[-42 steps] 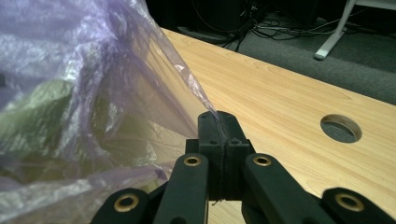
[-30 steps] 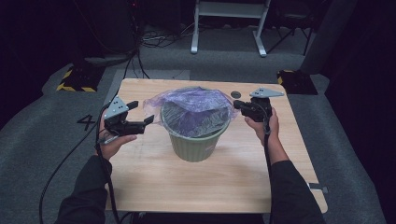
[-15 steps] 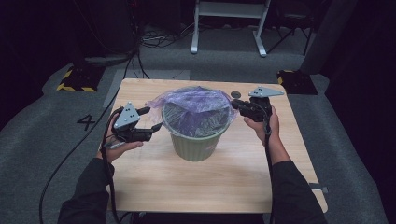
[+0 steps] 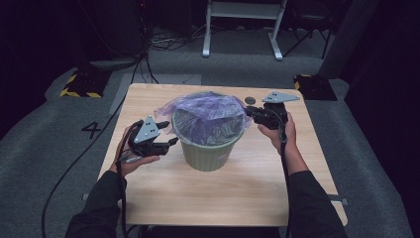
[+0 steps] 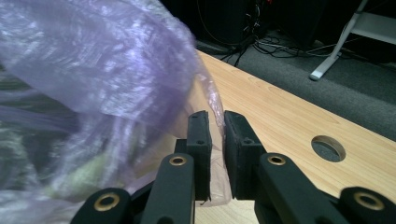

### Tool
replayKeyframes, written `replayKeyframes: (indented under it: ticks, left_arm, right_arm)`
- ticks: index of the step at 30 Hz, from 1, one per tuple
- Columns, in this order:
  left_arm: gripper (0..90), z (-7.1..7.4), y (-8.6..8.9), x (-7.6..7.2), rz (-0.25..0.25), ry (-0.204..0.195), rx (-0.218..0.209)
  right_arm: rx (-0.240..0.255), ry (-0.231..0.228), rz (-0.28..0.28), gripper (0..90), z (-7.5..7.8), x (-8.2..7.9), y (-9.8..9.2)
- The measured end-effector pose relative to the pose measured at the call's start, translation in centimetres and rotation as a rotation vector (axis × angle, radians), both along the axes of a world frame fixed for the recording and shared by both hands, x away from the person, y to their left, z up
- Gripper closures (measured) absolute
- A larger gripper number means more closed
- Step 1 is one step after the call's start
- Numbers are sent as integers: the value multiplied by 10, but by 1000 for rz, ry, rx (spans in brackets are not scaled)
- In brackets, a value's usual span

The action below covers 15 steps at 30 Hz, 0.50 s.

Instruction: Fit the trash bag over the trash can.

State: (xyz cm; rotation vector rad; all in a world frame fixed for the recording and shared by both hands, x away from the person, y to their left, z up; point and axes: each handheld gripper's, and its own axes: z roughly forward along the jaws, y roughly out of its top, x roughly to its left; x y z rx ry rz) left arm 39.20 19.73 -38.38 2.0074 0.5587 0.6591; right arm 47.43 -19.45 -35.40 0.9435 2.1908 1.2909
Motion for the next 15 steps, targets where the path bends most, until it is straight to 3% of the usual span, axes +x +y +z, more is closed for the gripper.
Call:
replayKeyframes:
  ticks: [1, 5, 7, 15]
  left_arm:
    - [623, 0, 1, 1, 5, -7, -8]
    - [897, -5, 4, 3, 5, 3, -25]
    - [899, -9, 4, 3, -12, 23, -26]
    - [900, -23, -1, 0, -50, 53, 41]
  right_arm:
    - [1, 0, 2, 816, 0, 0, 0]
    - [10, 7, 8, 849, 0, -1, 0]
    - [12, 13, 12, 857, -2, -2, -1]
    - [22, 36, 30, 897, -9, -6, -8]
